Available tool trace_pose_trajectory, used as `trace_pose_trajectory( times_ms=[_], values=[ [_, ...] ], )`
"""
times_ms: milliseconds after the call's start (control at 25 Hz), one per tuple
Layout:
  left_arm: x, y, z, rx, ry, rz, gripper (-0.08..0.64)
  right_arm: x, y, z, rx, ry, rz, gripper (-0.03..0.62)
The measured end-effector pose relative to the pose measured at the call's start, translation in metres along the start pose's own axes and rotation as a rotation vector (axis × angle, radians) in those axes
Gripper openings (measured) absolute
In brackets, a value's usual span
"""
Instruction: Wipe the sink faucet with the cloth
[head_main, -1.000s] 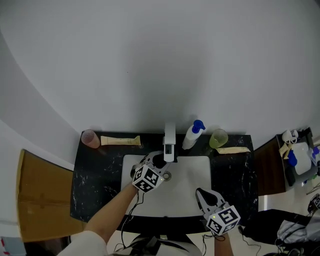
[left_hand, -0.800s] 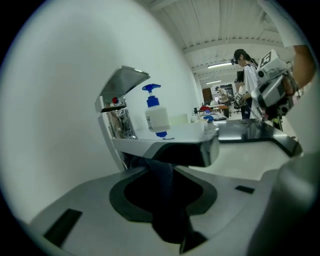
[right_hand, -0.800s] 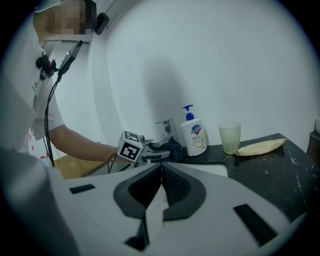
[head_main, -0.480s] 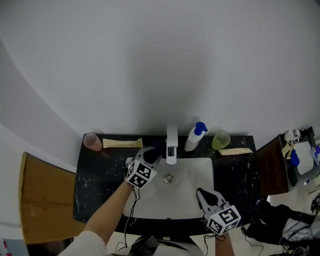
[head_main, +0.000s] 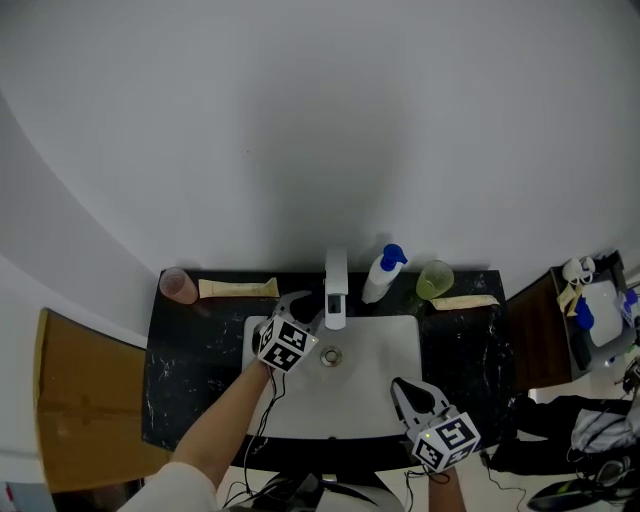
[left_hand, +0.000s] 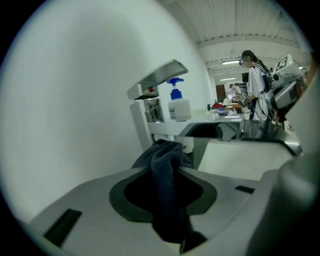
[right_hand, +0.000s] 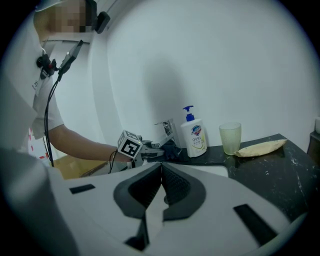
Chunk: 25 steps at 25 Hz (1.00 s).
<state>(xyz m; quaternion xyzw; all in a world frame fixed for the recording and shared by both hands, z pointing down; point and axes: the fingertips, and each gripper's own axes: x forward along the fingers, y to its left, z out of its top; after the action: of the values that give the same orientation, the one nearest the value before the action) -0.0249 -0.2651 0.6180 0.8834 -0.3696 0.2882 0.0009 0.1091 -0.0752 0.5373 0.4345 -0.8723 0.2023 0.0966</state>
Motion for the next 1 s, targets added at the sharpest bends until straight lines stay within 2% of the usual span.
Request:
trace_pose_trajectory(
  times_ms=[80,120,280,400,520,680,760,840,1000],
  values=[
    [-0.011,0.01,-0.008,-0.016,0.001,0.018,0.11,-0.002,-0.002,0.0,0.006,-0.002,-0.002,0.006],
    [-0.015,0.008,-0.007,-0.011,-0.007,0.002,0.11,-0.003,-0.002,-0.001,0.01,-0.003,-0.002,0.006],
    [-0.015,-0.031,0.014,0.06,-0.052,-0.129,0.11,-0.001,-0.001,0.001,0.012,-0.009,0.002,0.006],
    [-0.001,-0.05,0.027,0.08,-0.066,-0.165,0.11,0.001,0.001,0.005,0.006,-0.014,0.005,0.006],
    [0.011,-0.041,0.023,0.073,-0.04,-0.119,0.11,0.0,0.0,0.005,0.006,-0.017,0.001,0.006],
    [0.001,0.002,0.004,-0.024,-0.002,-0.007,0.11,-0.003,-0.003,0.002,0.012,-0.014,-0.003,0.006],
    [-0.01,0.014,-0.005,-0.047,0.008,0.01,0.11,-0.003,-0.002,0.0,0.015,-0.012,0.0,0.006],
    [-0.017,0.006,-0.002,-0.012,-0.002,-0.037,0.11,-0.002,-0.001,-0.002,0.017,-0.012,0.004,0.006],
    [-0.008,-0.041,0.02,0.084,-0.037,-0.167,0.11,0.001,0.003,0.002,0.008,-0.009,0.013,0.006]
  ],
)
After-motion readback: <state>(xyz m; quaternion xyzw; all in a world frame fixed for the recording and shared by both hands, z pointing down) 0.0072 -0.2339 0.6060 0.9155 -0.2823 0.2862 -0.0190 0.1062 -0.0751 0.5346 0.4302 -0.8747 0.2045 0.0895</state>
